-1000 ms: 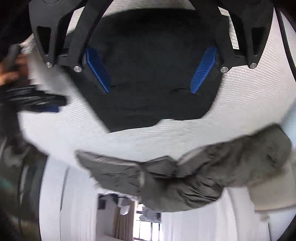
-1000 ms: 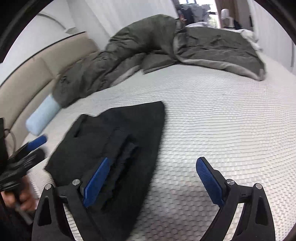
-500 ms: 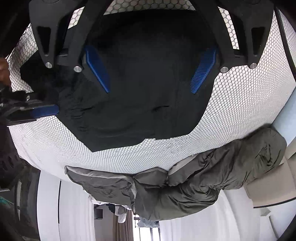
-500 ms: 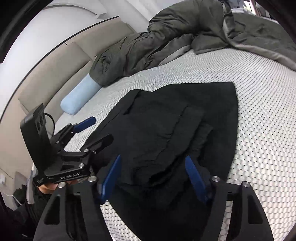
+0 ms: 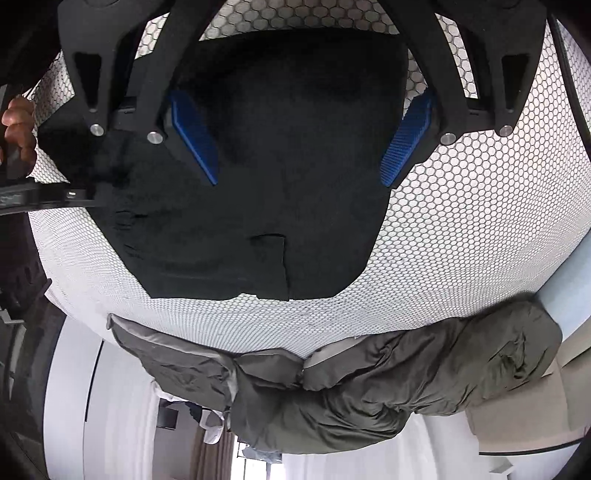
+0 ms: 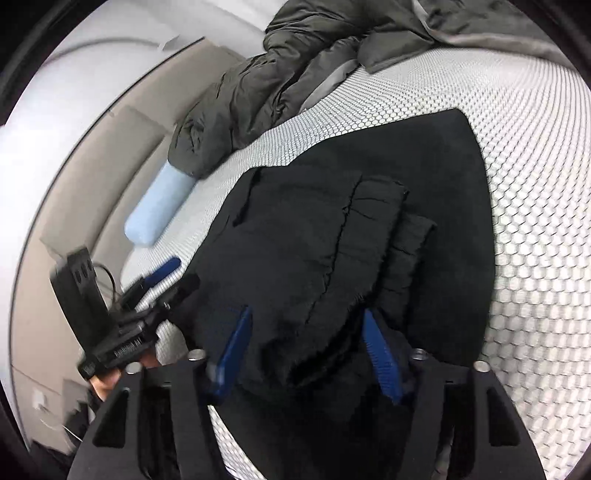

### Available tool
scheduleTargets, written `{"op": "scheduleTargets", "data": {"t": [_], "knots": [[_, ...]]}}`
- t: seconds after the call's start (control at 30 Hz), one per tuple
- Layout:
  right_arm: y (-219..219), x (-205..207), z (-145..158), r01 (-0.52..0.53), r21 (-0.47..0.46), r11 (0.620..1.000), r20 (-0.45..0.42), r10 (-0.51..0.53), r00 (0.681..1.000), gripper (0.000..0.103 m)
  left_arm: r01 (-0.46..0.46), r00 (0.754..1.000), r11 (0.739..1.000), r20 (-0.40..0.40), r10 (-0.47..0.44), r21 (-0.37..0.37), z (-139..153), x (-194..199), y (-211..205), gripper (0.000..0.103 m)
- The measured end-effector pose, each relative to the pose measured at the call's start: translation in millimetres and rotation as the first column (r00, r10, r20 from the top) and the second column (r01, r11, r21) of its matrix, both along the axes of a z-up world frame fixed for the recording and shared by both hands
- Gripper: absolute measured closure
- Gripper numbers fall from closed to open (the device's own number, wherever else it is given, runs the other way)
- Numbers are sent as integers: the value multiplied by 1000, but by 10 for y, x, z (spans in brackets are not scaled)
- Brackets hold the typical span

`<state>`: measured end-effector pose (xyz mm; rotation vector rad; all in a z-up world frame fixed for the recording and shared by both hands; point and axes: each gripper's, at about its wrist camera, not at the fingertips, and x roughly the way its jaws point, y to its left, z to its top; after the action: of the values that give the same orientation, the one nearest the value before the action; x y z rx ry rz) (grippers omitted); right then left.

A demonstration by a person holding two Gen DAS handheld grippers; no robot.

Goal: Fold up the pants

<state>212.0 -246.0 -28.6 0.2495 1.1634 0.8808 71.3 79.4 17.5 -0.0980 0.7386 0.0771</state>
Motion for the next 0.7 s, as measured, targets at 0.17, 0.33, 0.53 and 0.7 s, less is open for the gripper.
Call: {"op": "scheduleTargets", "data": {"t": [0.17,0.33,0.53,0.7], "knots": [[-25,-122,271,5,36,999,121,-9,993,96,-56,998,997,37,58,-51,85,-42,221,16],[-180,-359,508,-10,4,1000,190,9,982,96,-120,991,990,44,124,-80,110,-83,418,16],[-205,-161,58,37,-112,993,45,-33,998,91,-106,994,993,-9,106,-52,1,37,339,16],[-374,-193,280,64,-54,997,89,-59,994,50,-27,999,1000,18,27,-15,21,29,97,16]]}}
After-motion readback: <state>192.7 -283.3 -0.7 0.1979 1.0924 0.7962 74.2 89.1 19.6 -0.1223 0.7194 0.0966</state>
